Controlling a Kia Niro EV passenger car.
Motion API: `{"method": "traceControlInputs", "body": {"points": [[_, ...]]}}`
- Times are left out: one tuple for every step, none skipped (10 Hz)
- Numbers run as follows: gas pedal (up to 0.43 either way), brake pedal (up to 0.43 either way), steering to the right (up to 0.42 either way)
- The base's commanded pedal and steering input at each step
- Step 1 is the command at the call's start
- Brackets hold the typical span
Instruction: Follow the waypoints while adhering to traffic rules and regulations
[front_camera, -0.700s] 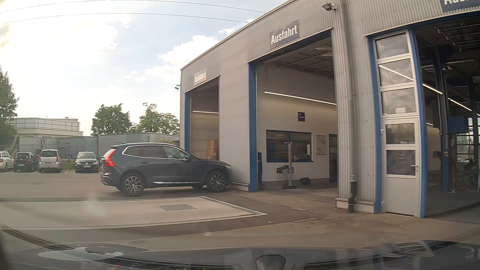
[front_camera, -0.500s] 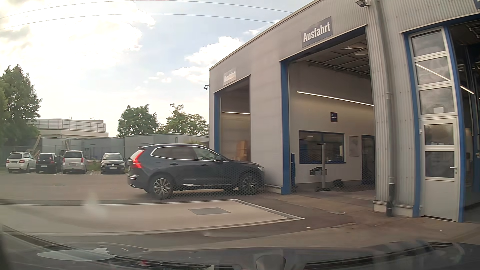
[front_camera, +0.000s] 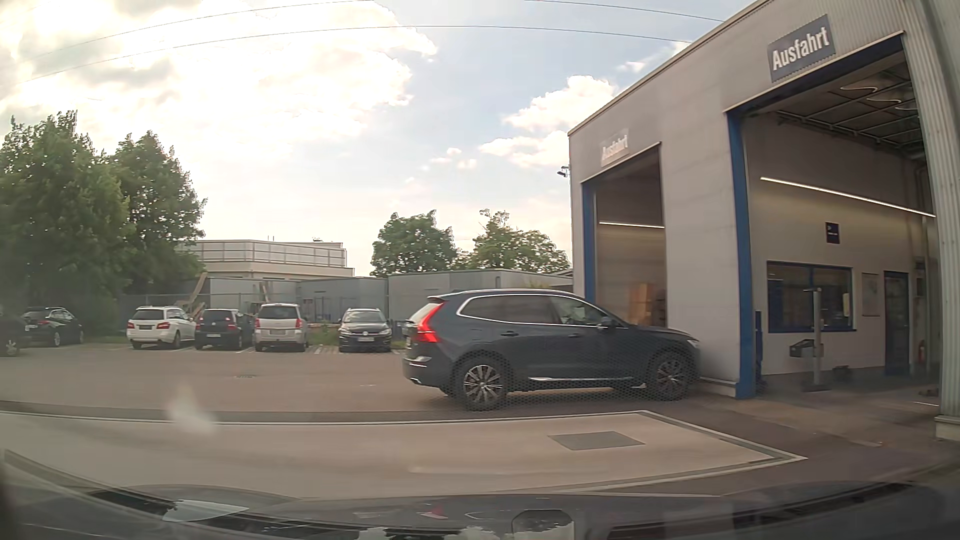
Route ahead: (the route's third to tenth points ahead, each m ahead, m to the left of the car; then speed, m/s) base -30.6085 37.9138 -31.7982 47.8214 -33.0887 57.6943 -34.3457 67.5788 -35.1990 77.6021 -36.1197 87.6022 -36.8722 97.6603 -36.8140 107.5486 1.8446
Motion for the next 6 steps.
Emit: {"method": "traceControlInputs", "body": {"points": [[0.028,0.0,-0.966],[0.028,0.0,-0.966],[0.028,0.0,-0.966],[0.028,0.0,-0.966],[0.028,0.0,-0.966],[0.028,0.0,-0.966]]}}
